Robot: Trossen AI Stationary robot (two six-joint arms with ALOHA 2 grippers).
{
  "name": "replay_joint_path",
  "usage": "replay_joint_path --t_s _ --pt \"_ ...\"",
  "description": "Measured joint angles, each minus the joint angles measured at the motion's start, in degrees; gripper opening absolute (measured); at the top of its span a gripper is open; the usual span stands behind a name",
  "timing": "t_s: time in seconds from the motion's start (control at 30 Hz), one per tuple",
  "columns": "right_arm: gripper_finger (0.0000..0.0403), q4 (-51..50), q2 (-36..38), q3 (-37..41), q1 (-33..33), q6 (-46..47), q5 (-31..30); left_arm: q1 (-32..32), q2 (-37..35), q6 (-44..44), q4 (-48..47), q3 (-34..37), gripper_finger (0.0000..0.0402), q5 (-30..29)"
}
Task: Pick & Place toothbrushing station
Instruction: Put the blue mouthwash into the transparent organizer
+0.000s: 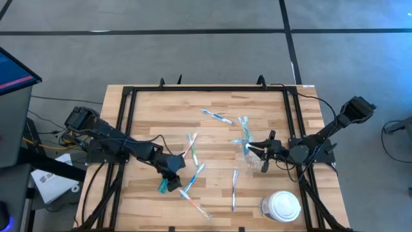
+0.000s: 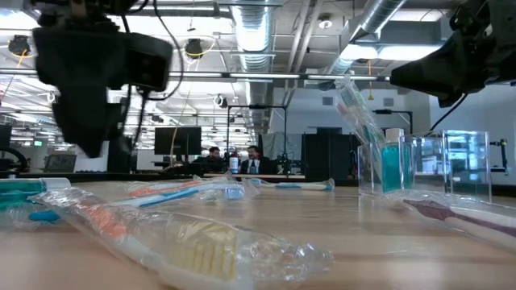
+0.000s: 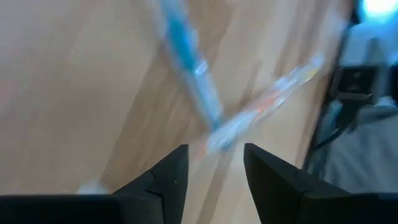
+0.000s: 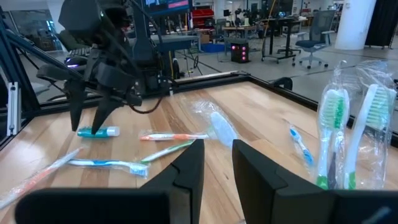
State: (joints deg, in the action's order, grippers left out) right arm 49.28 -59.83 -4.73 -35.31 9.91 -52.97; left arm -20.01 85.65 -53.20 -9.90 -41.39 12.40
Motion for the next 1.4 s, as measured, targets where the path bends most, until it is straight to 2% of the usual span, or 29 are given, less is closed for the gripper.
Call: replay_joint_path --t_s 0.17,0.37,0.67,0.9,1.17,1.4 --pt "0.0075 -1.37 -0.04 -1.18 0.0 -0.03 0.0 -1.6 -5.9 -5.56 -9.74 0.04 0.0129 -3.36" --pt "0.0075 -4.27 -0.04 -2.77 -0.32 -0.29 -0.02 -5.6 -8.45 -11.37 -10.8 -0.02 0.0119 -3.81" --pt "0.0075 -4.68 -0.07 -3.06 -1.84 -0.46 -1.07 -8.88 -7.91 -19.26 -12.5 0.13 0.0142 -3.65" --pt "0.0075 -4.68 -0.07 -3.06 -1.81 -0.46 -1.07 -8.82 -7.91 -22.07 -12.6 3.79 0.0148 -4.85" --pt "0.0075 -4.68 -0.09 -3.06 -1.81 -0.46 -1.07 -8.74 -7.91 -22.13 -10.9 5.69 0.0147 -1.67" --pt "0.0075 -4.66 -0.09 -3.06 -1.81 -0.26 -1.09 -8.2 -7.91 -25.15 -9.59 7.88 0.0195 -1.86"
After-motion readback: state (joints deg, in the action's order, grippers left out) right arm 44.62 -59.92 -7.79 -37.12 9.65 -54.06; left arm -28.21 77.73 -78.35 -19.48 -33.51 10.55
